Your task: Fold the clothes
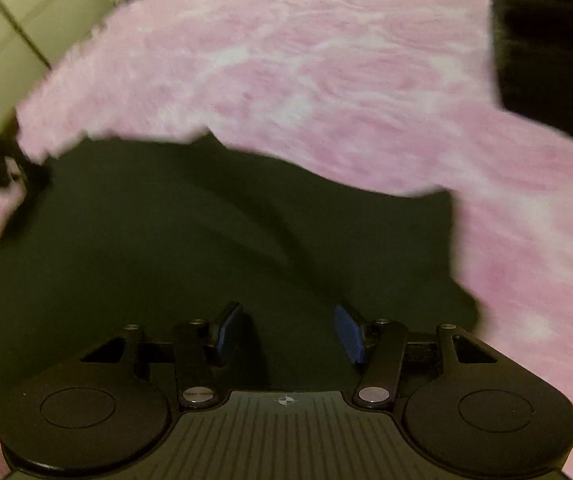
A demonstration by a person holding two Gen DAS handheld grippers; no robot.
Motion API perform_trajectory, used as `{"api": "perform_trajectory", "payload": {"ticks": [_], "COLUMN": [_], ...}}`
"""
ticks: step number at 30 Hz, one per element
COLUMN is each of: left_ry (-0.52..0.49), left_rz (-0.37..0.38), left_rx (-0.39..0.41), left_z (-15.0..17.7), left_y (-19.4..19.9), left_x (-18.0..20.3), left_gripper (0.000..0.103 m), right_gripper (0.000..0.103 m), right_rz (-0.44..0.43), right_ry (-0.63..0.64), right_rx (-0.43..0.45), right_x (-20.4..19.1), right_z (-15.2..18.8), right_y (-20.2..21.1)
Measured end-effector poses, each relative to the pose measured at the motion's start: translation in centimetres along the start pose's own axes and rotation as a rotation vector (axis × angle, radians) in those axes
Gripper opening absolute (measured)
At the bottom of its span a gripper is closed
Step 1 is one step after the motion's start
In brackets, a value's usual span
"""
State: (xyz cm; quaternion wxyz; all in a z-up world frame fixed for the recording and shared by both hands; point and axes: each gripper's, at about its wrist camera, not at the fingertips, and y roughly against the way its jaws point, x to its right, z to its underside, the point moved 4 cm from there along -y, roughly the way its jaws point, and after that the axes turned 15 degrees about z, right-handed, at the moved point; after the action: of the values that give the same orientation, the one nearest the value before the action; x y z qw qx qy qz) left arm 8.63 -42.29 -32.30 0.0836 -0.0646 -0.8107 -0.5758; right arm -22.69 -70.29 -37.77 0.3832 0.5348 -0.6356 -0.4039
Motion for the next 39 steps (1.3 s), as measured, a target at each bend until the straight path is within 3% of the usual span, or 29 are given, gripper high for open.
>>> {"api": "perform_trajectory", "payload": {"ticks": [4,8,10,12,16,22,26,30,34,36,39], "left_ry": [-0.003,-0.013,-0.033,-0.055,-0.125,-0.187,-0.288,-0.409,-0.535,-0.544,-0.494], "left_rz": [-0.008,0.094,0.138,0.127,0.056,0.015,0.002,0.012,0.04,0.06,0.08], "left_rx": [0.006,0.005,-0.05,-0.116,-0.161,-0.151,-0.079,-0.058,-0.054,-0.097,-0.131], "left_z": [1.5,5.0,7.6,10.4,14.7,18.0,18.8,18.8,18.9,19.5,19.6], "left_y": [3.0,4.6,4.0,3.0,3.2,5.7,8.0,8.7,8.2,6.9,6.0], "left_x": [2.9,8.9,11.7,13.3,13.9,13.1,14.3,16.6,18.3,18.0,17.7], "left_gripper": [0.02,0.02,0.021,0.022,0.022,0.022,0.023,0.025,0.036,0.039,0.037], "right_gripper": [0.055,0.055,0.055,0.055,0.055,0.055,0.055,0.055,0.057,0.074,0.075], "right_rz": [0.114,-0.009,-0.079,-0.09,-0.027,0.185,0.185,0.163,0.145,0.138,0.104], "right_ry": [0.034,0.035,0.12,0.2,0.194,0.235,0.27,0.301,0.364,0.396,0.426], "right_rx": [-0.041,0.018,0.004,-0.037,-0.054,-0.11,-0.021,0.047,0.081,0.098,0.111], "right_x": [1.7,-2.2,-5.5,-7.3,-5.5,-5.4,-11.0,-18.0,-23.5,-25.2,-27.1], "right_z": [2.7,4.7,6.7,9.5,13.6,16.4,16.4,16.2,15.7,15.2,14.4], "right_y": [3.4,7.6,8.1,7.5,7.3,10.3,13.1,13.7,13.1,12.4,11.7]}}
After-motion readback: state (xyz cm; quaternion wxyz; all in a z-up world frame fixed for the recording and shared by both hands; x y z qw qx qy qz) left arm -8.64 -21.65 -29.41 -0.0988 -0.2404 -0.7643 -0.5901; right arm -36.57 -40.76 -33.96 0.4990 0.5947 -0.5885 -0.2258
